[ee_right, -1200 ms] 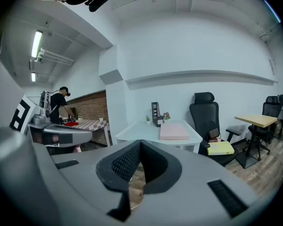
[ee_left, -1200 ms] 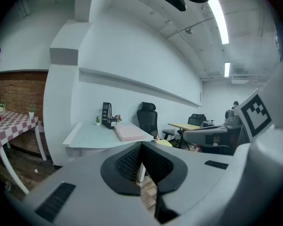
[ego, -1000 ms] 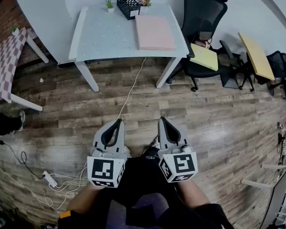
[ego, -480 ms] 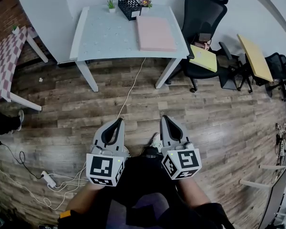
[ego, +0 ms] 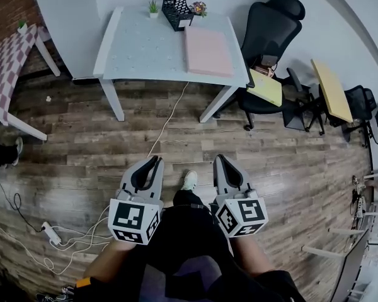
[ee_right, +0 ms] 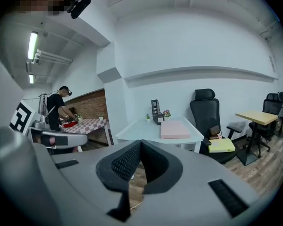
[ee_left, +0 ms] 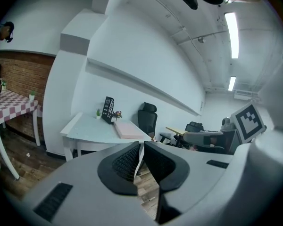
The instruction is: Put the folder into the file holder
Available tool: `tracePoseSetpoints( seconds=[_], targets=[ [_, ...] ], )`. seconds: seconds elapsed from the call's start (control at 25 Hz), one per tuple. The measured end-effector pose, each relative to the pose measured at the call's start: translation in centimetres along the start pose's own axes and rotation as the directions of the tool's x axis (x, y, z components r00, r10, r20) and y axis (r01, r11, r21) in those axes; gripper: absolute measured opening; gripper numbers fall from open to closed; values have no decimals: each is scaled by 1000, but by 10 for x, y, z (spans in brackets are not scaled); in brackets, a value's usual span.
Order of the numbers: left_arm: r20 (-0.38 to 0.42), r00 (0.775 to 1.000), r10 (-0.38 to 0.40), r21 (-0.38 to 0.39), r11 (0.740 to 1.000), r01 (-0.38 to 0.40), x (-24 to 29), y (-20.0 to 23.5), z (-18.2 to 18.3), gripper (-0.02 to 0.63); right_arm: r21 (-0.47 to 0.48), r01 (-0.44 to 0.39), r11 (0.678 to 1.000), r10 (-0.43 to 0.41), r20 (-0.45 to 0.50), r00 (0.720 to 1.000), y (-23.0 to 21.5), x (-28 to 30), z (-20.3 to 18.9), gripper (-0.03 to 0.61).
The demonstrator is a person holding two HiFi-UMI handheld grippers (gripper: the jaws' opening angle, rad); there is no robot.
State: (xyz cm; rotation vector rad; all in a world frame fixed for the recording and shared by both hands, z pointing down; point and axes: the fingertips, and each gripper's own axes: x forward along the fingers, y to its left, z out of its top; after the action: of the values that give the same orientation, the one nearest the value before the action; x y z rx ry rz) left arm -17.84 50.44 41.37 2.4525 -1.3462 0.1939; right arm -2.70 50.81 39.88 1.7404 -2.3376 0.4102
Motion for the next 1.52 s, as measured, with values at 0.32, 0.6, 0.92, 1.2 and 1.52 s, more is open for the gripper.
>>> tracePoseSetpoints(
  seconds=[0.32,0.6,0.92,1.2,1.52],
  targets=[
    [-60,998,11,-58,998,-14,23,24,-5,92,52,-56,997,58,-36,998,-12,40,-7,15],
    [-113,993,33,-94,995,-44,64,49,-1,123,73,-66,995,71,-63,995,-41,87,-2,60],
    [-173,984,40,-75,996,-54,153,52,19,127,77,-83,994,90,-100,991,-99,156,11,66],
    [-194,978,75,-65,994,-89,223,51,46,138,100,-120,988,131,-113,985,-154,205,30,77],
    [-171,978,116,-43,991,-125,289,40,73,138,97,-160,982,168,-81,982,-212,242,57,95]
  ],
)
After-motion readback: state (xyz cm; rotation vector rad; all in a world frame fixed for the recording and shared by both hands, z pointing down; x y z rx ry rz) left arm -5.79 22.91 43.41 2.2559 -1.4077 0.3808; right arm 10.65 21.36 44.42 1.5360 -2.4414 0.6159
